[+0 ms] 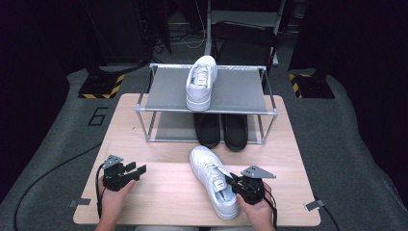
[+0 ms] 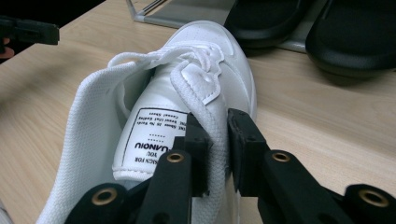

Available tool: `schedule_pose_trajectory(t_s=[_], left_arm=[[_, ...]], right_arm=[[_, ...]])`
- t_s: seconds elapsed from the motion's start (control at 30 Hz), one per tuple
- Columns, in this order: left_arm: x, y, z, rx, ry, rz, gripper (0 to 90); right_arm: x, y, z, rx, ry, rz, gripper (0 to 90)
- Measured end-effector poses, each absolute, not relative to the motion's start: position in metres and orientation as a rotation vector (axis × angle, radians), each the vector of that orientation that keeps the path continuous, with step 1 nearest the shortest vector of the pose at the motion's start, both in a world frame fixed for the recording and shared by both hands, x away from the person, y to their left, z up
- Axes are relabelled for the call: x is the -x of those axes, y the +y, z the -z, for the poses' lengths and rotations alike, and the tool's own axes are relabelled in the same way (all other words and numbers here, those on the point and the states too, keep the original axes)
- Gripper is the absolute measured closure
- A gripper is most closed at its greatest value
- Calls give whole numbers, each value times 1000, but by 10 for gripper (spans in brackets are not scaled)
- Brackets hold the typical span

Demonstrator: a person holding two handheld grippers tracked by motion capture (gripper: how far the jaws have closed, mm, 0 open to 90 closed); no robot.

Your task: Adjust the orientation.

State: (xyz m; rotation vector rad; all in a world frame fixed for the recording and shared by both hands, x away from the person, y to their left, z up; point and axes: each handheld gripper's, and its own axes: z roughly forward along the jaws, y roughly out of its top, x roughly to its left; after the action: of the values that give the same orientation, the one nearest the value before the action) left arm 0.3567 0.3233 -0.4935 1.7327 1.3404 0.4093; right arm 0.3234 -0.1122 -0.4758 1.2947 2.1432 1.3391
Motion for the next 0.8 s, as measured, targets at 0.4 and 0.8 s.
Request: schedule_pose_trajectory(t_s=[0.4,0.8], left_arm=[[-355,322,496,-1713,1348,-408,458],[-355,322,497,-1723,1347,-404,458]], right_arm=[[-327,-115,478,-1290,2197,-1296,635],[-325,-114,481,-1293,2183,-1282,666]])
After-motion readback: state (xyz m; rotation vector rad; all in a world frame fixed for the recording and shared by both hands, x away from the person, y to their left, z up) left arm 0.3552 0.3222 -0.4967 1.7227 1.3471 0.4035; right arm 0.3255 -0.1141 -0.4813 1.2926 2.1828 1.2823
